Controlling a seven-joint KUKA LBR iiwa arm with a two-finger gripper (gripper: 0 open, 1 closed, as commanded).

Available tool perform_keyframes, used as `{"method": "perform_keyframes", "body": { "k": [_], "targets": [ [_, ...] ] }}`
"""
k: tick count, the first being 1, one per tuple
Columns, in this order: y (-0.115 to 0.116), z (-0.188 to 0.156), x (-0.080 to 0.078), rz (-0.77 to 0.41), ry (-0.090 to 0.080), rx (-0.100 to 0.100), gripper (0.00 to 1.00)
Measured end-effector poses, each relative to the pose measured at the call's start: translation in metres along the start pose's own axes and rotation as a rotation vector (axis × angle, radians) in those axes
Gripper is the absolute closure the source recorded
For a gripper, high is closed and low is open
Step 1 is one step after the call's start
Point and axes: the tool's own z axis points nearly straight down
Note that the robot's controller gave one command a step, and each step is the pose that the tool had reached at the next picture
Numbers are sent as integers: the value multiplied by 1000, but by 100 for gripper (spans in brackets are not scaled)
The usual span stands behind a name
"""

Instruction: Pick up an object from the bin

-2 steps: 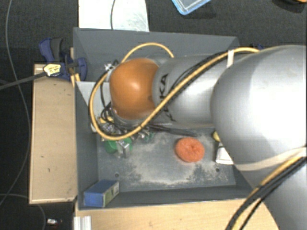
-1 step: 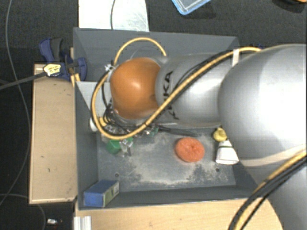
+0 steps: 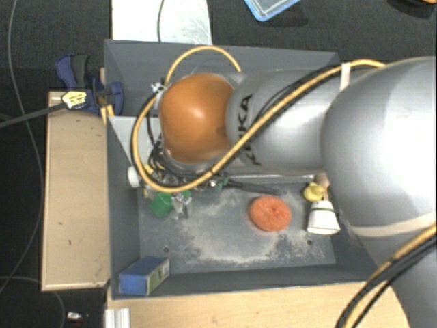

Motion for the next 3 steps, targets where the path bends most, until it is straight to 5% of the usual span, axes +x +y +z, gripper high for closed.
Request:
{"method": "perform_keyframes", "body": {
  "k": [1, 2, 3],
  "targets": [
    [0, -1, 1, 79, 4, -1, 100],
    [0, -19, 2, -2, 9, -3, 100],
    [1, -66, 3, 10, 14, -7, 100]
  ]
}}
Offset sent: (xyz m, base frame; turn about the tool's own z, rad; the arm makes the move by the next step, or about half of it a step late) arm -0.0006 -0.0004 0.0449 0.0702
